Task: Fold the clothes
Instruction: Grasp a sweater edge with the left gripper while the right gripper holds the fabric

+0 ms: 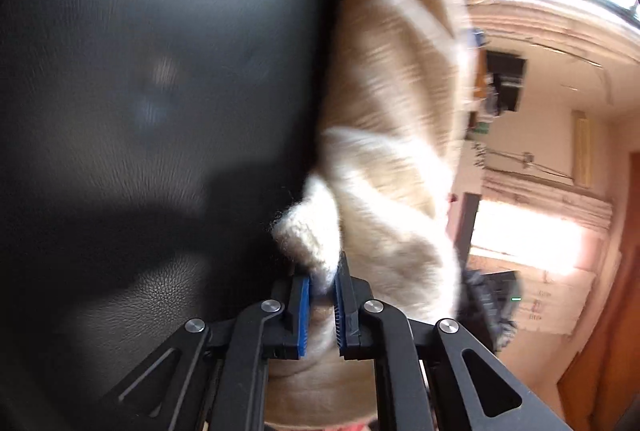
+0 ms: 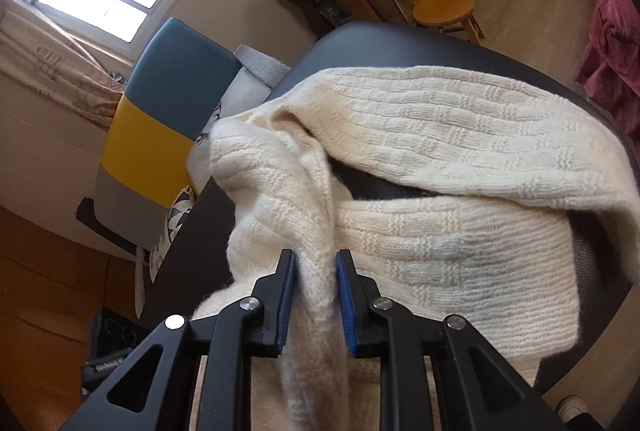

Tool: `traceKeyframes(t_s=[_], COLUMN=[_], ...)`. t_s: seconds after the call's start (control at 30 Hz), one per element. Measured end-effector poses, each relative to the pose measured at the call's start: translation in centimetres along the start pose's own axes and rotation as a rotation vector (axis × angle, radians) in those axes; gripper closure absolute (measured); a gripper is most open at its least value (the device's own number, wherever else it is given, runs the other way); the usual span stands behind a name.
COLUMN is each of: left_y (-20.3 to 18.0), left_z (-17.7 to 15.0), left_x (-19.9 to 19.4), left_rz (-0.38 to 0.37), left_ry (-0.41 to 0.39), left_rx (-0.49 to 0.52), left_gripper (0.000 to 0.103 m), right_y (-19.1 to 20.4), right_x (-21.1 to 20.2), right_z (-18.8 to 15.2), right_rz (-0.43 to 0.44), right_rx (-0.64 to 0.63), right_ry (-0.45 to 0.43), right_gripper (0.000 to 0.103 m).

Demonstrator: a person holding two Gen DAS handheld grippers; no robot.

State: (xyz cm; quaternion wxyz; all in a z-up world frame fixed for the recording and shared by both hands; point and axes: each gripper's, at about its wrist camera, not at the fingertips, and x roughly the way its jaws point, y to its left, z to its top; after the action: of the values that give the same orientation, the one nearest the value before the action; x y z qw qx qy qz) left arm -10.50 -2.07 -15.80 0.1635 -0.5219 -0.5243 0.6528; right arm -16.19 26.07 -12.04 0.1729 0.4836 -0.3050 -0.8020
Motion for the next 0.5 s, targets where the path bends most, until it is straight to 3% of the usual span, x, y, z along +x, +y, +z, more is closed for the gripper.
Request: traceKeyframes(t_s=[0.2,0.3,0.37,0.5], left_y=[-2.9,-4.0,-3.6,0.3], left_z=[1.1,1.6,1.7,2.1], left_x=[-13.7,-20.4,-23.7,-26.9], left_rz=[-0.034,-0.038,0.008,0.189], left_ry=[-0.240,-0.356,-0.407,-0.409], left_rx=[0.176,0.261,0.304,0.331], left_gripper=[0.093,0.093,0.093,0.091], right_y=[5.2,7.7,8.7,9.9], right_x=[0.4,2.3,3.7,6.5], right_z=[-2.6,-4.8,-6.4,-9.2], right_rz=[0.115,0.096,0.086,0.070], right_rx=[-0.077,-0.149,-0.176,-0.197], right_ry=[0.005,0.064,0.111,0.197], right_gripper=[0.088,0.088,0.085,0.080])
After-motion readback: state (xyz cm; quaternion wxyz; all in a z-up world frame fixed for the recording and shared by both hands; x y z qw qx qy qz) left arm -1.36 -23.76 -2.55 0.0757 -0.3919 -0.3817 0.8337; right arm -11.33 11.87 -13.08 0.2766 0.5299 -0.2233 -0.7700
